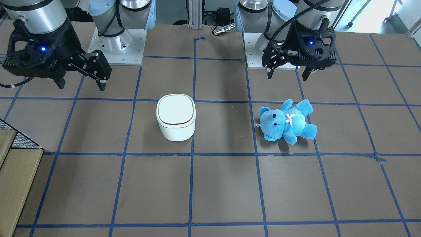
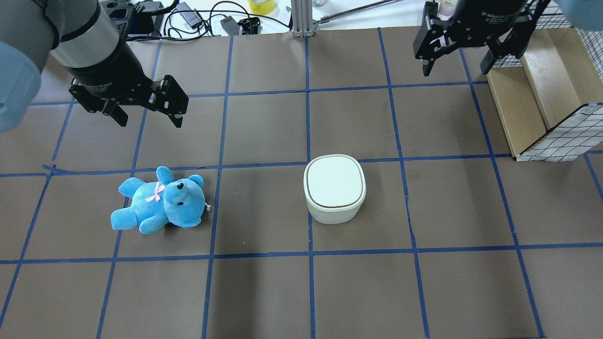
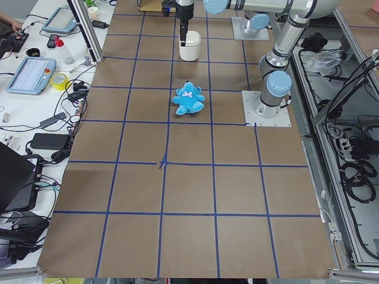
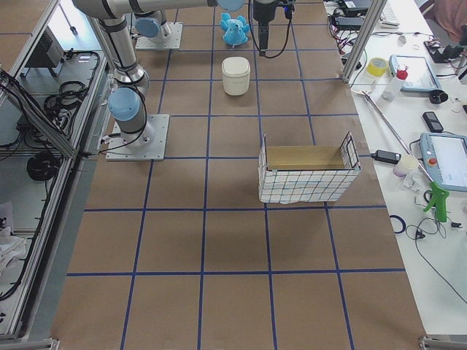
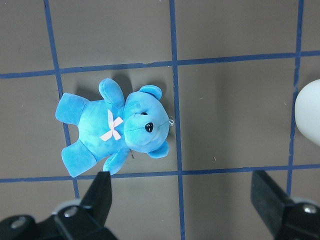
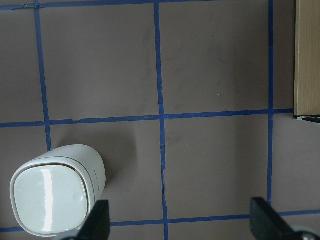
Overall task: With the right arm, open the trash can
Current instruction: 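Move the right gripper forward and down toward the white trash can lid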
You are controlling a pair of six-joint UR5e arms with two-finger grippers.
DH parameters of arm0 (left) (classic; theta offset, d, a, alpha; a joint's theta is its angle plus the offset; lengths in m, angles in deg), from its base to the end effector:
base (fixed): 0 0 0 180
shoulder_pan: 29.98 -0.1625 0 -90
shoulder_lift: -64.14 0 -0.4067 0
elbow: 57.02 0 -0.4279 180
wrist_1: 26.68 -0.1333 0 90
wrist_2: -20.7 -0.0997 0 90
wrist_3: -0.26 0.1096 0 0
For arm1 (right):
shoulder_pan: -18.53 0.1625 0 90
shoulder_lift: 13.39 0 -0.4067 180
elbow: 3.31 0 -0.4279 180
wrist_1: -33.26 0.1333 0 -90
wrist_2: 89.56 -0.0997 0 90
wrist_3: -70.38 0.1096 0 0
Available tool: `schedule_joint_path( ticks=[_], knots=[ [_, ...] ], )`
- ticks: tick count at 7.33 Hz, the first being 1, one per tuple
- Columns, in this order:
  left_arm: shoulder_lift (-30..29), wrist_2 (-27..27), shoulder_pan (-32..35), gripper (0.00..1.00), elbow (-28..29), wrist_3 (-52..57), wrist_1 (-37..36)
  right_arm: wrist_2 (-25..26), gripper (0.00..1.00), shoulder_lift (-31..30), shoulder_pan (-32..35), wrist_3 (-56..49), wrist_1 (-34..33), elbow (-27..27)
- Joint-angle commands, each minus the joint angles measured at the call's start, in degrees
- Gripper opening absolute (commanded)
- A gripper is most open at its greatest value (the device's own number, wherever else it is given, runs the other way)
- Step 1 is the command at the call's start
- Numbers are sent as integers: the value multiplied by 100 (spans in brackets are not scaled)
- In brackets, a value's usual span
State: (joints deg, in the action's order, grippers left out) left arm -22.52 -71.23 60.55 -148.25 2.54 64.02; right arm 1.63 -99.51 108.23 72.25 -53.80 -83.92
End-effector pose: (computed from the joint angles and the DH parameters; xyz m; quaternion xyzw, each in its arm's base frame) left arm -0.1343 -0.5051 0.4772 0.0243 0.9995 -0.0120 0.0170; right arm 0.1281 -0.5586 0.5044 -0.0192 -0.9995 0.0226 0.0101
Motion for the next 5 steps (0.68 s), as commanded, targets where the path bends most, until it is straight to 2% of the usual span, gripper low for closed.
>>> schedule_joint_path(
  ticks=[1,3,4,5],
  knots=[
    [0,0,0,100,0,1,0,12,100,-1,-5,-2,-4,19],
    [0,0,9,100,0,1,0,-14,98,-27,56,33,13,19],
    [0,0,0,100,0,1,0,-144,54,-27,239,207,74,-15],
    [0,0,0,100,0,-8,0,-180,20,42,676,661,75,-77]
  ],
)
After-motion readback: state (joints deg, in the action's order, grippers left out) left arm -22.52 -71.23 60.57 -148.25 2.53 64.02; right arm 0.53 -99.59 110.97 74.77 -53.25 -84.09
